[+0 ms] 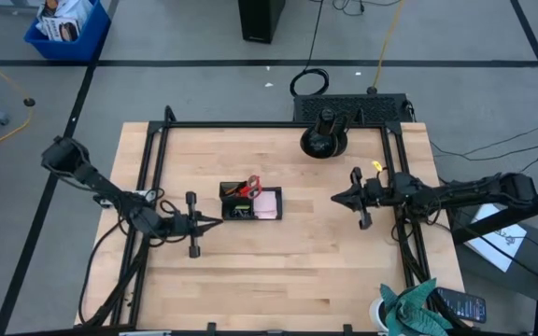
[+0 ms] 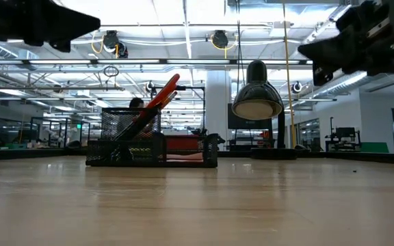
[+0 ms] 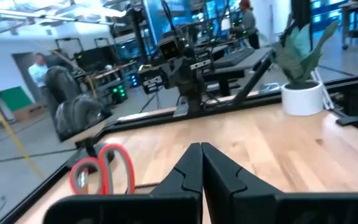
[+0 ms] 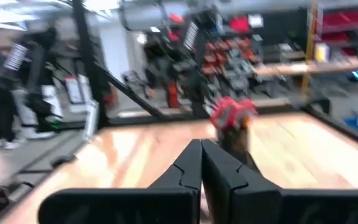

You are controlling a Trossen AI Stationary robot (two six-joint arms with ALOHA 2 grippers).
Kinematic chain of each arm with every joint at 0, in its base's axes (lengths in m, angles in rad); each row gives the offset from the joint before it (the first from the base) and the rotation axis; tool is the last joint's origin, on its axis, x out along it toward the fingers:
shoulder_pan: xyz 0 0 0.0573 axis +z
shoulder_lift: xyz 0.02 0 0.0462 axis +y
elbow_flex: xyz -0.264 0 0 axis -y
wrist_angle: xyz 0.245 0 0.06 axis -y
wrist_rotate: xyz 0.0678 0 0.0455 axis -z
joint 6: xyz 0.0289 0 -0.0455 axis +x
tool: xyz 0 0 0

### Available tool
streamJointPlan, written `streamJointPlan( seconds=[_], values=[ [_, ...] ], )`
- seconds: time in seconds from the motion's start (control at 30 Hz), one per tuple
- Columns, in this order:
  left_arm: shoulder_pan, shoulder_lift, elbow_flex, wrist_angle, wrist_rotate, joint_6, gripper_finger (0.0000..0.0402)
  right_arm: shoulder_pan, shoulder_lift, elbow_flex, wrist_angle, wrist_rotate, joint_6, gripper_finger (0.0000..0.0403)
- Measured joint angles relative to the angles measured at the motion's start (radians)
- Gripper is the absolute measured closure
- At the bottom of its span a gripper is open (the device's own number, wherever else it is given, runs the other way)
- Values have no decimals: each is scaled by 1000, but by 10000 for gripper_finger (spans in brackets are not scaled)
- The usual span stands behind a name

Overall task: Pick and place office supplies into organizer
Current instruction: Return to Home Position

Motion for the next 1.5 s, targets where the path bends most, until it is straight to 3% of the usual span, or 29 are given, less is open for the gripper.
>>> streamJointPlan(
  seconds=[0.2, 0.47, 0.8, 1.0, 1.5],
  values=[
    [-54, 0, -22, -14, -107, -29, 400, -77, -58, 0, -175, 0, 24, 403],
    [-66, 0, -56, -15, -166, -116, 400, -101, -68, -1, -314, 37, 32, 403],
    [-48, 1, -64, -58, -176, -274, 383, -94, -68, -1, -322, 25, 28, 403],
    [-48, 1, -64, -62, -175, -260, 366, -94, -68, -1, -323, 25, 33, 403],
    [-48, 1, -64, -63, -174, -260, 370, -94, -68, -2, -323, 25, 33, 403]
  ],
)
